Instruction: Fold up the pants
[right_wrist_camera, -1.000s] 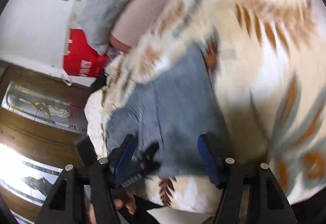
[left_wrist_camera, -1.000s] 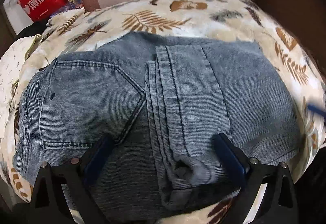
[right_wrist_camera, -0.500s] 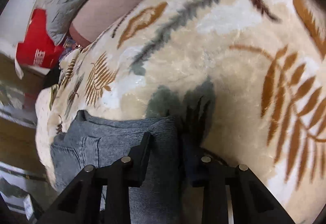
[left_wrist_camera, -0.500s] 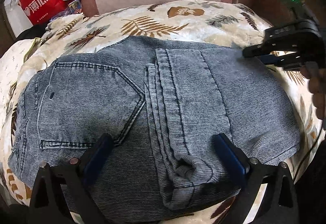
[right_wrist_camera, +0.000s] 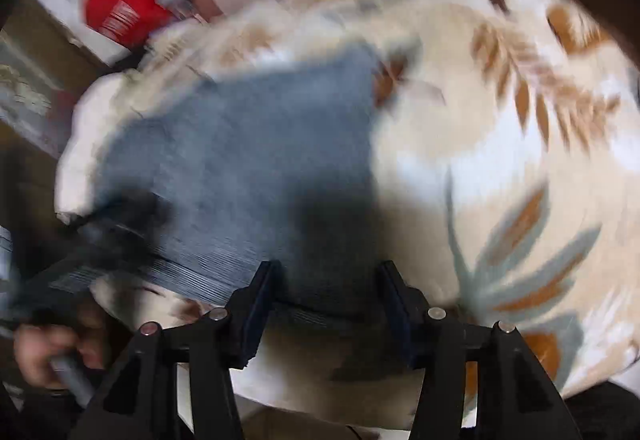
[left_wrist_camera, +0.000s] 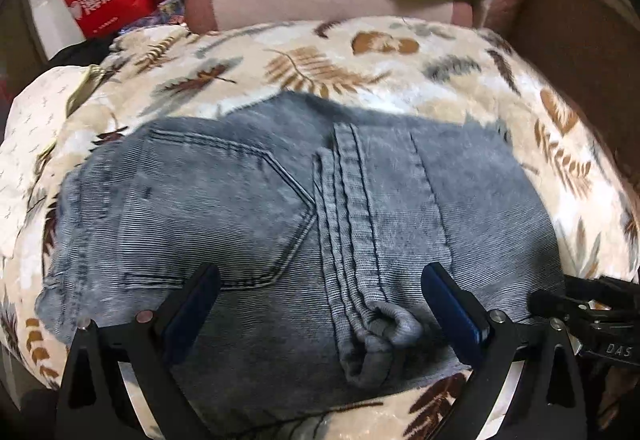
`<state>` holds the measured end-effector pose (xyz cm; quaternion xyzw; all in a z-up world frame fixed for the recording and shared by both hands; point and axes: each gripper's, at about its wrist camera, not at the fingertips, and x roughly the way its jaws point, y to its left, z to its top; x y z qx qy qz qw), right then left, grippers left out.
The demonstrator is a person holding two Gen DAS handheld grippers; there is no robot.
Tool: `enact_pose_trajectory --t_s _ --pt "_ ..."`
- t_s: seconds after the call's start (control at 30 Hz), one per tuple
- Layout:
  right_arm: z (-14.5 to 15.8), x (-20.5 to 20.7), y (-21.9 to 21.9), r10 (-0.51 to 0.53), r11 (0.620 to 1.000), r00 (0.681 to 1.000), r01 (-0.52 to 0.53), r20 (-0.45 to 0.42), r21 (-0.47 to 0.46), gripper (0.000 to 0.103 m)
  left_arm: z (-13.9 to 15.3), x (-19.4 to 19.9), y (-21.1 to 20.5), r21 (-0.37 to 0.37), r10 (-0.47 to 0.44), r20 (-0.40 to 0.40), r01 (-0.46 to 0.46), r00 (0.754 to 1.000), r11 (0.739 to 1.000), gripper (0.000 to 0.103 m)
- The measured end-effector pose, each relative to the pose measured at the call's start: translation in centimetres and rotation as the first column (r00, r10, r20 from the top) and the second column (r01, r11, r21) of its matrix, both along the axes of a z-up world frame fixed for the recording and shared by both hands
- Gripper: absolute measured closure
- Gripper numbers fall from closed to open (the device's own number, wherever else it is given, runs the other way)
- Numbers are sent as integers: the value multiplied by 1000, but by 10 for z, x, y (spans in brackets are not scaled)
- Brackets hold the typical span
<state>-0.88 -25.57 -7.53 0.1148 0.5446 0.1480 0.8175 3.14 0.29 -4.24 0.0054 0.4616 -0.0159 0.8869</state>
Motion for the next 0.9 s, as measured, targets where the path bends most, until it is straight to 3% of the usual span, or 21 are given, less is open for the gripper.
enact_pose_trajectory --t_s 0.1,0.2,0.27,0.33,0.37,0.53,0.67,0.77,0.83,0.9 --pt "19 -4 -2 -17 1000 999 16 47 10 47 -2 -3 -1 49 10 1 -10 1000 999 3" --pt "40 -11 -1 -11 1000 991 12 131 -8 47 -25 2 -9 110 7 -71 1 997 994 2" --pt "35 -11 2 4 999 992 2 127 -44 47 -28 0 -9 112 11 -48 -6 999 994 2" --pt "10 -5 9 34 992 999 -30 30 -120 47 -25 2 -8 102 12 -62 -6 998 995 2" --pt "6 -5 8 37 992 999 -32 36 -122 46 -20 1 -7 90 10 -60 -4 998 996 2" --pt "44 3 0 10 994 994 2 112 -111 46 -2 -6 -3 43 4 26 -5 1000 999 2" --pt "58 20 -6 -26 999 993 22 115 35 46 -29 -1 -7 89 -10 -51 15 999 996 1" --pt "34 31 -7 -20 976 1000 15 21 216 45 -29 -4 -3 66 -9 -25 11 1000 998 1" --pt "5 36 -3 -33 986 996 46 -83 162 46 -29 -4 -3 61 -22 -24 23 999 998 1" --pt "8 38 -8 -47 976 995 63 -86 206 46 -30 -7 -1 54 -29 -12 30 999 998 1"
